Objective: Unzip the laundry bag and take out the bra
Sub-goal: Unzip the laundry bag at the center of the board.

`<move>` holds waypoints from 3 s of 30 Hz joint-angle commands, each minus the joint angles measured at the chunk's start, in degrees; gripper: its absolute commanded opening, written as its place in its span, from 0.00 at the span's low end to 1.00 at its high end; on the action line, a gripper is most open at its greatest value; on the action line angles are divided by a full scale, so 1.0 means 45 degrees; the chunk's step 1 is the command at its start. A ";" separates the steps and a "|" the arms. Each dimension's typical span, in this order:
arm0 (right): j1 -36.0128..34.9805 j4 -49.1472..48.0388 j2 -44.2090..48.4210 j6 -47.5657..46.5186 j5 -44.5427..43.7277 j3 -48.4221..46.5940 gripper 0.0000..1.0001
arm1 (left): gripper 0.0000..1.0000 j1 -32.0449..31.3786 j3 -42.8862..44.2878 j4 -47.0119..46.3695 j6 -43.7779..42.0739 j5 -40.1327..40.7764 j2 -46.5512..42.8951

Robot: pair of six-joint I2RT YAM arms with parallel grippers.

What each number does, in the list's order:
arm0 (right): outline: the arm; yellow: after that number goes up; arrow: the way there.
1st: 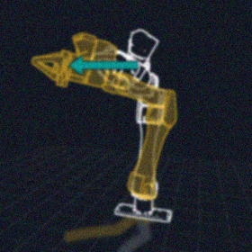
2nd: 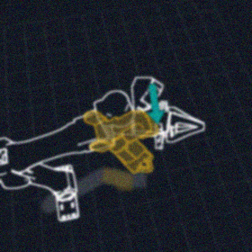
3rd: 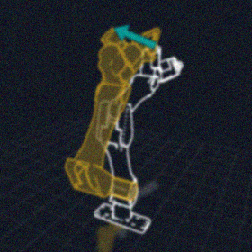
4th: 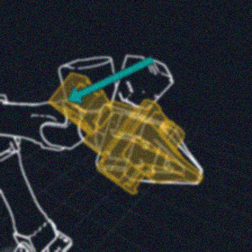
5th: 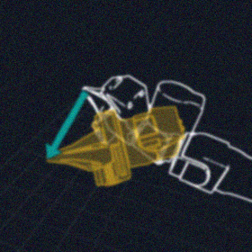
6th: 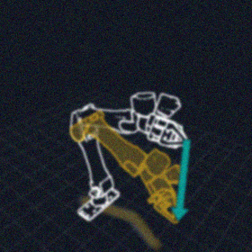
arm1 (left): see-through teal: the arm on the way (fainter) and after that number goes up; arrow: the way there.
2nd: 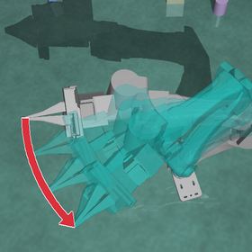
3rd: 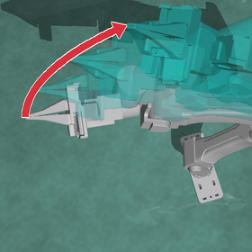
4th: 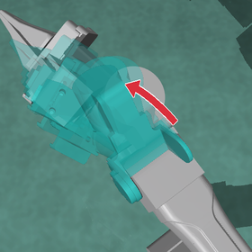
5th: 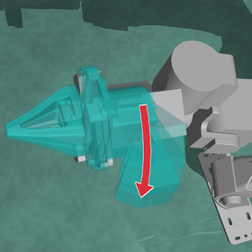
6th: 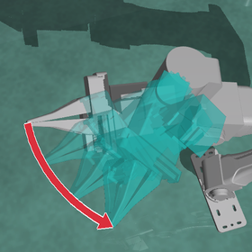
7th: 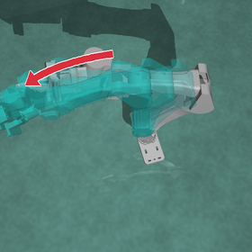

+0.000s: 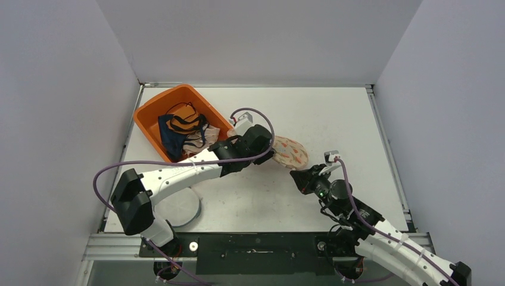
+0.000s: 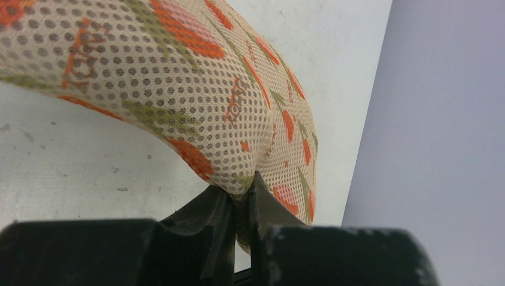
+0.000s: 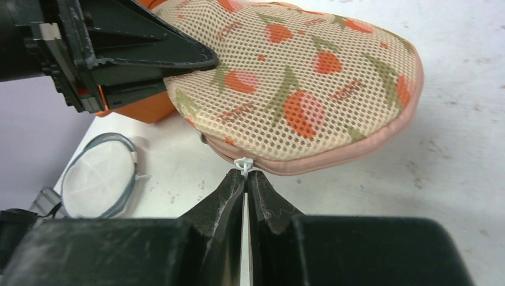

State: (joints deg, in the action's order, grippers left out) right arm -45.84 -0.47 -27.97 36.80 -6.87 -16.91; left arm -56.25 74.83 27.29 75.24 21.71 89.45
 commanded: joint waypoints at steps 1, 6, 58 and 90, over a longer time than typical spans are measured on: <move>0.0010 0.2258 0.1015 -0.0185 -0.1686 -0.0325 0.05 | 0.00 0.0058 -0.0576 -0.2845 -0.2116 -0.0975 -0.0471; -0.0006 0.3079 0.1952 0.0126 -0.1691 0.0102 0.05 | 0.00 0.0130 -0.2641 -0.6213 -0.4066 -0.2006 -0.0680; -0.4317 -0.6438 -0.7607 0.0817 -0.1266 0.0534 0.05 | 0.75 0.0508 -1.0964 -1.2404 0.1595 -0.4825 -0.1549; -0.5109 0.0238 -0.2889 0.2895 -0.5349 0.1259 0.05 | 0.00 0.0984 -0.9839 -0.9635 -0.0848 -0.5273 -0.1672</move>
State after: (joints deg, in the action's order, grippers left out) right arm -68.38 -4.38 -45.41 45.63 -23.64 -12.03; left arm -52.71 27.27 -24.84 79.09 -3.11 83.68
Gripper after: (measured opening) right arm 0.062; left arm 0.051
